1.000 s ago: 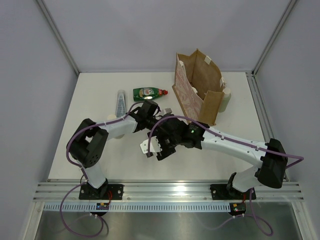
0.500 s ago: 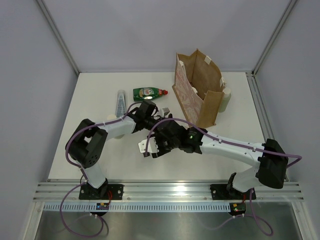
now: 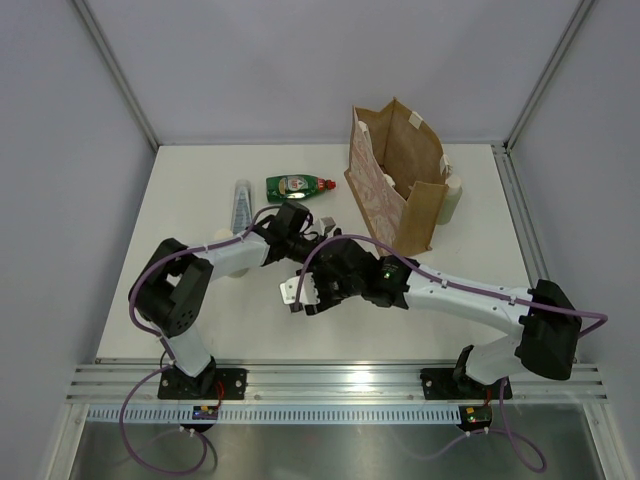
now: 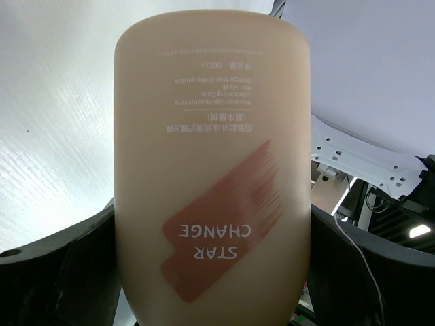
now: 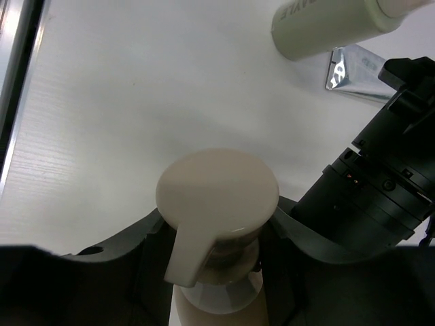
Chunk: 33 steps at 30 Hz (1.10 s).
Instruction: Place the personal care products into the canvas bag
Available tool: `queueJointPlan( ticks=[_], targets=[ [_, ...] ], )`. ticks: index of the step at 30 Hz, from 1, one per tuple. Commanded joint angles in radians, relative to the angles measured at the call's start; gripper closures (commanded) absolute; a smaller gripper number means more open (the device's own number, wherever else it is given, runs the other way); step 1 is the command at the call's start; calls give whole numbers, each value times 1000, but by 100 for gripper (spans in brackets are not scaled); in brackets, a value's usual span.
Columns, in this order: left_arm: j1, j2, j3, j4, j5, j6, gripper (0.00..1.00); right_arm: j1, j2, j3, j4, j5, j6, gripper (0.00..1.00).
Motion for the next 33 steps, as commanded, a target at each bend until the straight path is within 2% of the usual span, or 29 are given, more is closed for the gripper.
queueJointPlan(
  ticks=[1, 4, 7, 10, 12, 17, 22, 33],
  targets=[
    [40, -103, 47, 28, 146, 25, 31, -72, -29, -43, -155, 28, 128, 74],
    [44, -95, 50, -6, 137, 54, 25, -98, -41, -58, -138, -2, 146, 76],
    [44, -82, 36, -26, 126, 73, 10, -113, -49, -83, -98, -6, 154, 78],
    [44, -65, 35, -89, 115, 117, 7, -124, -49, -106, -66, -19, 158, 79],
    [44, -57, 39, -132, 100, 143, 2, -126, -49, -121, -55, -20, 157, 79],
    [44, -43, 55, -193, 54, 159, 1, -127, -57, -136, -30, -25, 155, 81],
    [44, -13, 101, -315, -24, 238, 1, -133, -75, -147, -17, -32, 163, 81],
    [104, -85, 223, -457, -331, 318, 1, -230, -253, -155, -36, -147, 204, 82]
  ],
)
